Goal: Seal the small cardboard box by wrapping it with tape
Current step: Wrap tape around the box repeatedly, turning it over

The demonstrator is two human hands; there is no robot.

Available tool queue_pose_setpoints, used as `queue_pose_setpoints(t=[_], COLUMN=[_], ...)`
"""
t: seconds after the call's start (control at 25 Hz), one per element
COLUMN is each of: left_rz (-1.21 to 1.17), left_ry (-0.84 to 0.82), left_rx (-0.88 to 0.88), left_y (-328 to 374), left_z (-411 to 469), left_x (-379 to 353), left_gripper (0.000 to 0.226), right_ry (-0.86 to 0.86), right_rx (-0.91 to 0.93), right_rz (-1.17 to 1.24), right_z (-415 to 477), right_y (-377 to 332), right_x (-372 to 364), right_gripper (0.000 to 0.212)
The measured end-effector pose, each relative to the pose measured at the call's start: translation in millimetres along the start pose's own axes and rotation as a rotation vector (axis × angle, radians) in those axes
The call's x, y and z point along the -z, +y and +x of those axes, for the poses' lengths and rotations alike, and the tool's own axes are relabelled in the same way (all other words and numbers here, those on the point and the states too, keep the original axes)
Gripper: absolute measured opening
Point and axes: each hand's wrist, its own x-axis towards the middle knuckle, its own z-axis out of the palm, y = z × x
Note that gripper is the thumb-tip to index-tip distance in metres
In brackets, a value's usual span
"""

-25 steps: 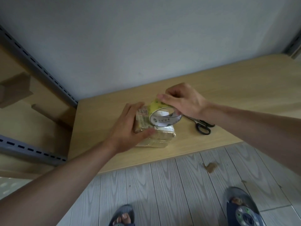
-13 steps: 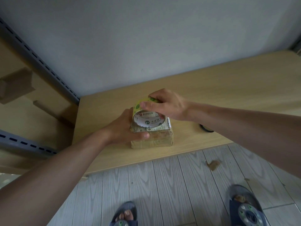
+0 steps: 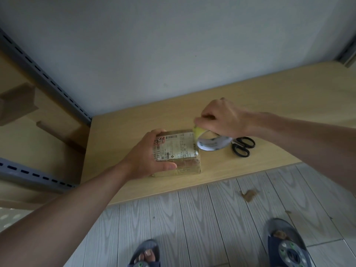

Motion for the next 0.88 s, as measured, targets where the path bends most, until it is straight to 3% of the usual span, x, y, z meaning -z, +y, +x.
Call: queue_pose_setpoints(t=[0.2,0.44,0.64,0.76,0.88], left_rz=[0.039,0.042,0.076,0.473,0.843], left_ry=[-0.005,-0.002,-0.070,-0.260,-0.347], left_rx=[-0.026,-0.074,-0.035,0.055,0.066], left_y=[4.3,1.3,8.6,32.5,74.1], left_z=[5.1,7.2,5.6,14.6,28.3], left_x=[-2.0,-3.6,0.3,19.9,17.5], left_gripper=[0.127,0.115,0.119,0.131,0.139], right_ry=[-0.024,-0.024,0.059,0.113,0.095], right_rx=[-0.072,-0.151,-0.130,-0.144,-0.160], right_rz=[-0.142,-0.202,-0.192,-0.199,-0.275], right_z=[-26.9,-33.9,-38.4,-39.9,-33.6], right_y=[22.6,32.8,37.9,37.1,32.2], right_x=[-5.5,-20.7,-36.7,-43.8,-45.3], right_gripper=[0.055,0.050,0.045,0.045,0.044])
